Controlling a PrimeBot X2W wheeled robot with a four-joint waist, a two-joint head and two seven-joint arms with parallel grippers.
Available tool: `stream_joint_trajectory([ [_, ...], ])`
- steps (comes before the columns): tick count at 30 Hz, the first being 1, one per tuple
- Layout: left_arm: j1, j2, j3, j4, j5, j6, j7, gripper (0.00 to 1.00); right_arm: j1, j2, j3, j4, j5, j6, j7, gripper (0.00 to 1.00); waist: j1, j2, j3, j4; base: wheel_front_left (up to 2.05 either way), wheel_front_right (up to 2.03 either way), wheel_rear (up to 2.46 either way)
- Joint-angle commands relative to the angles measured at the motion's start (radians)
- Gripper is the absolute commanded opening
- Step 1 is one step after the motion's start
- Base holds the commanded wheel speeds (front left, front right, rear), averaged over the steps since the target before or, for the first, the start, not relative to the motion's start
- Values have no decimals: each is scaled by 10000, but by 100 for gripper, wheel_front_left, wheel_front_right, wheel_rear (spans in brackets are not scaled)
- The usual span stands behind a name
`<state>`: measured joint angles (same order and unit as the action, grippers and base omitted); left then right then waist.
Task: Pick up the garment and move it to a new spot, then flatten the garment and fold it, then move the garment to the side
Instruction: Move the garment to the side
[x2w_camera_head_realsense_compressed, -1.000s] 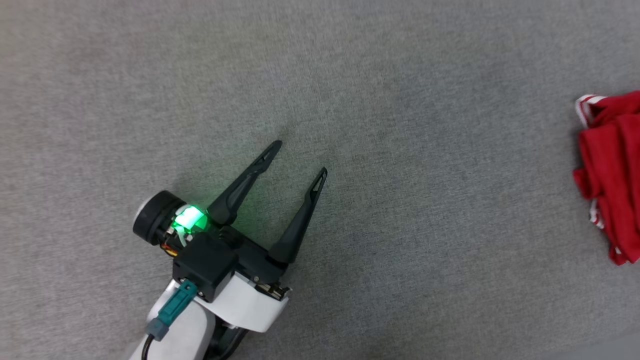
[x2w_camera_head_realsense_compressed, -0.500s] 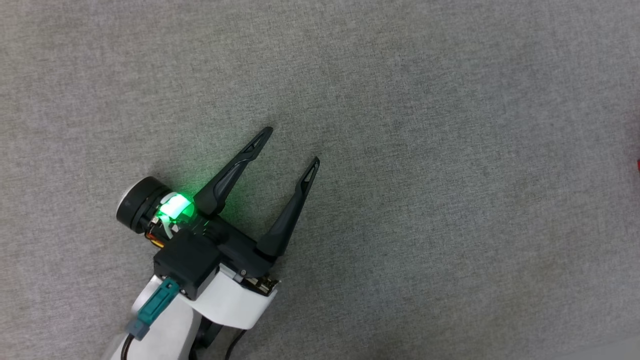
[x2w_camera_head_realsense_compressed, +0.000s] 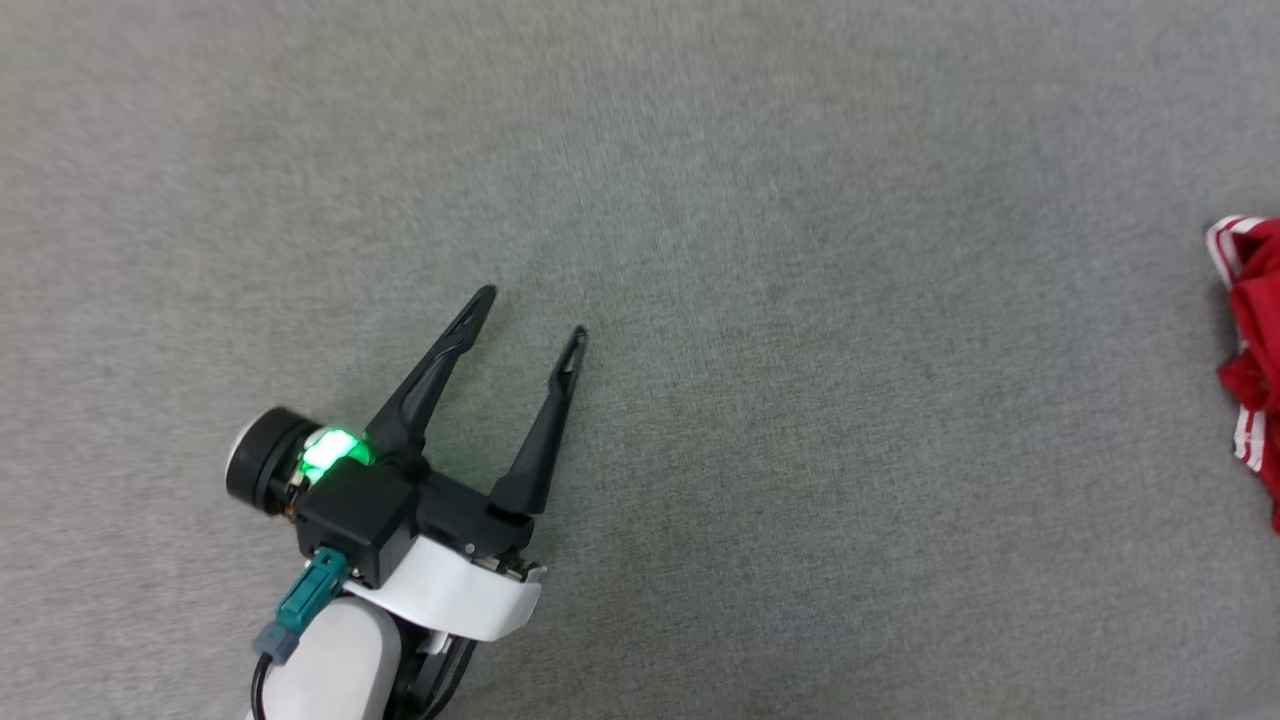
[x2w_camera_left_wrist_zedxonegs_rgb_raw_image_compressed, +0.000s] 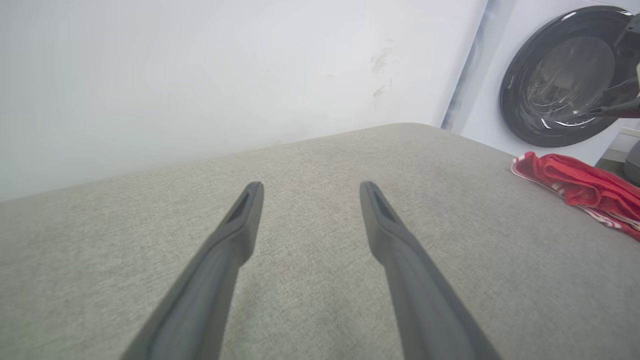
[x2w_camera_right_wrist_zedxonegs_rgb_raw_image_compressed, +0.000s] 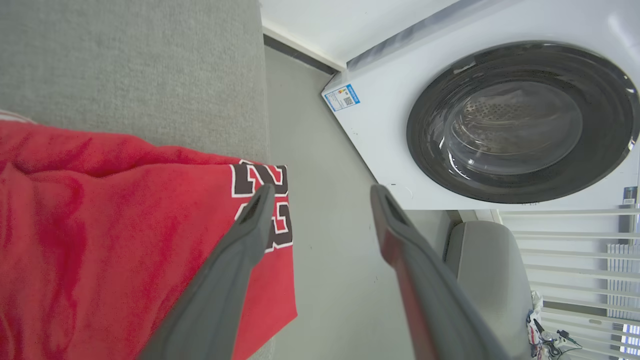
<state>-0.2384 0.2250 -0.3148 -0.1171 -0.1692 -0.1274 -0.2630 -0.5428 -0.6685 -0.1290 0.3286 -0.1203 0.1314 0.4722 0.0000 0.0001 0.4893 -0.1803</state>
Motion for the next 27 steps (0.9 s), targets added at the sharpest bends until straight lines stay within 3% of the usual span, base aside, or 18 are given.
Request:
stream_joint_trajectory([
  [1, 179, -34, 55, 47, -7, 49, -21, 100, -53, 79, 24, -135, 85, -14, -38, 100, 0, -1, -717, 226, 0, 0, 0],
  [9, 1161, -377, 899, 436, 58, 207, -21, 100, 950, 1032, 499, -2394, 795, -14, -1086, 100, 0, -1, -2453, 852, 0, 0, 0],
  [15, 1852, -617, 1527, 607, -37, 293, -21, 100, 2106, 2480, 631, -3819, 1238, -13, -2279, 100, 0, -1, -3365, 1317, 0, 0, 0],
  [19, 2231, -792, 1848, 780, -63, 314, -21, 100, 2940, 3526, 652, -4217, 1386, -11, -3220, 100, 0, -1, -3852, 1623, 0, 0, 0],
  [27, 2767, -1010, 1970, 1178, -4, 155, -21, 100, 4349, 4845, 1063, -3761, 1717, -13, -5002, 100, 0, -1, -4367, 2078, 0, 0, 0],
])
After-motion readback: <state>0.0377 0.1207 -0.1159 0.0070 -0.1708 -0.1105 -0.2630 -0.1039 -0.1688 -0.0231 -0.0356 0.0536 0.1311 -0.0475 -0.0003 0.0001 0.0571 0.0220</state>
